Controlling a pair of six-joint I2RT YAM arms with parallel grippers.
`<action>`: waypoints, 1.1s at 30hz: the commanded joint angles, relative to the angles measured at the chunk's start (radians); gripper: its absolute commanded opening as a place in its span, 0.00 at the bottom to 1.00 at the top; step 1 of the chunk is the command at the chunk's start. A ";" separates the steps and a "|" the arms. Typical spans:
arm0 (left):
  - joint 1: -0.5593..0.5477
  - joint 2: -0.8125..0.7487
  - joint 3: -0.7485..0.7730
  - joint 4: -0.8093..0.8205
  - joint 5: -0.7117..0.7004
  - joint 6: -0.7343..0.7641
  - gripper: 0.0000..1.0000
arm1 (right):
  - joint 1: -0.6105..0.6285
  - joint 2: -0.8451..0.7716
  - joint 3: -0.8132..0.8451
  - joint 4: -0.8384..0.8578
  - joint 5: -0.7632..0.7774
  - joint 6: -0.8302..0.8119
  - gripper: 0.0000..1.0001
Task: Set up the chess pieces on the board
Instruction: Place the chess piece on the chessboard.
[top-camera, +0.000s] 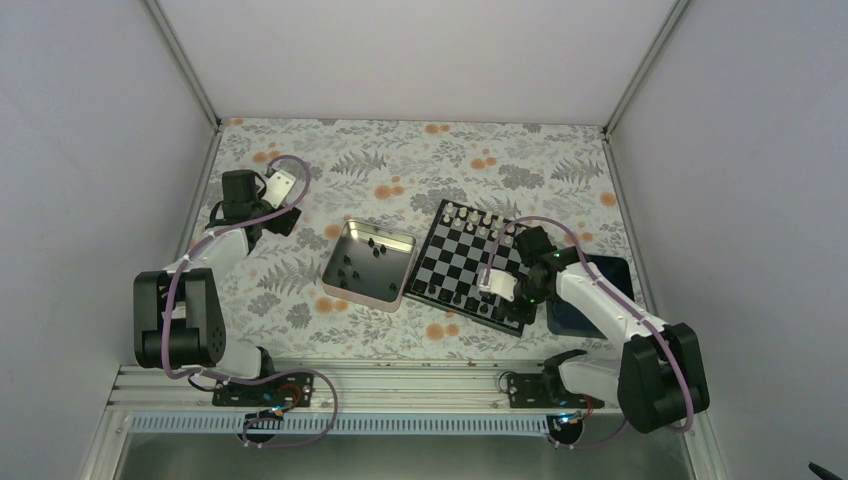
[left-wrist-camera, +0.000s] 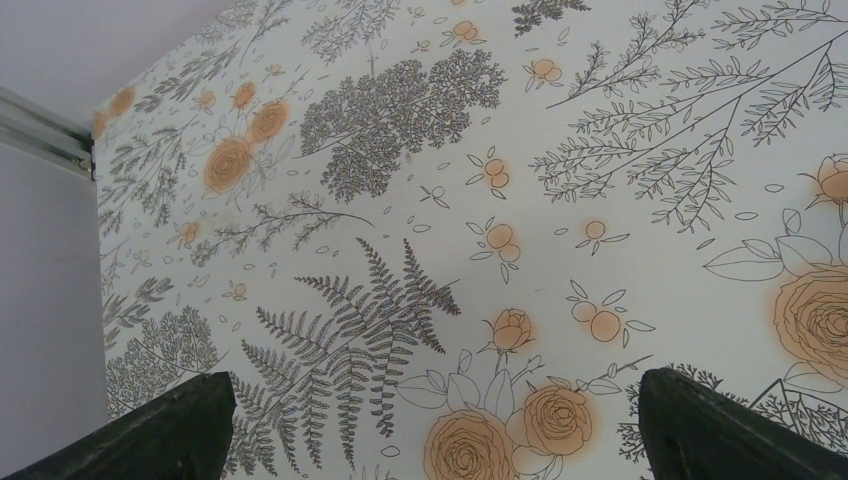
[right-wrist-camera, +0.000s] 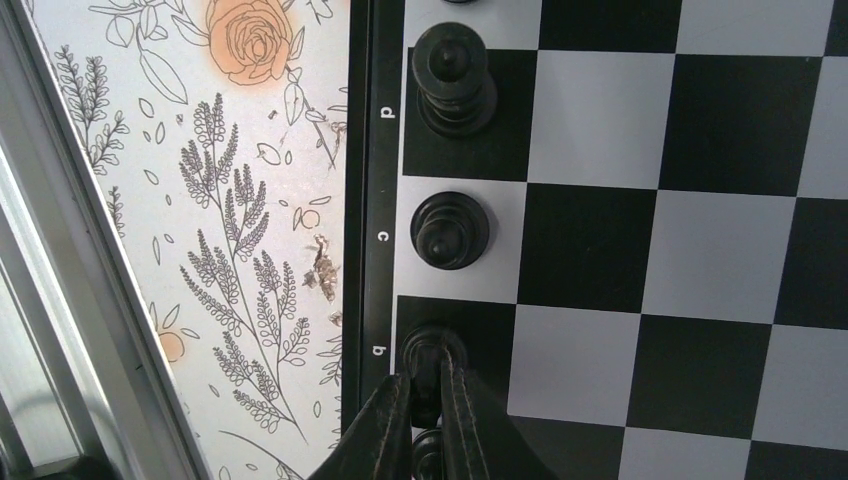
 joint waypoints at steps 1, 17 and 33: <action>-0.004 -0.012 0.007 0.007 0.003 0.008 1.00 | -0.009 -0.019 -0.013 0.017 -0.002 -0.002 0.09; -0.004 -0.012 0.007 0.002 0.012 0.010 1.00 | -0.008 -0.020 0.006 -0.003 0.004 0.016 0.32; -0.004 -0.033 0.006 -0.001 0.021 0.010 1.00 | 0.053 0.042 0.378 -0.041 -0.036 0.099 0.41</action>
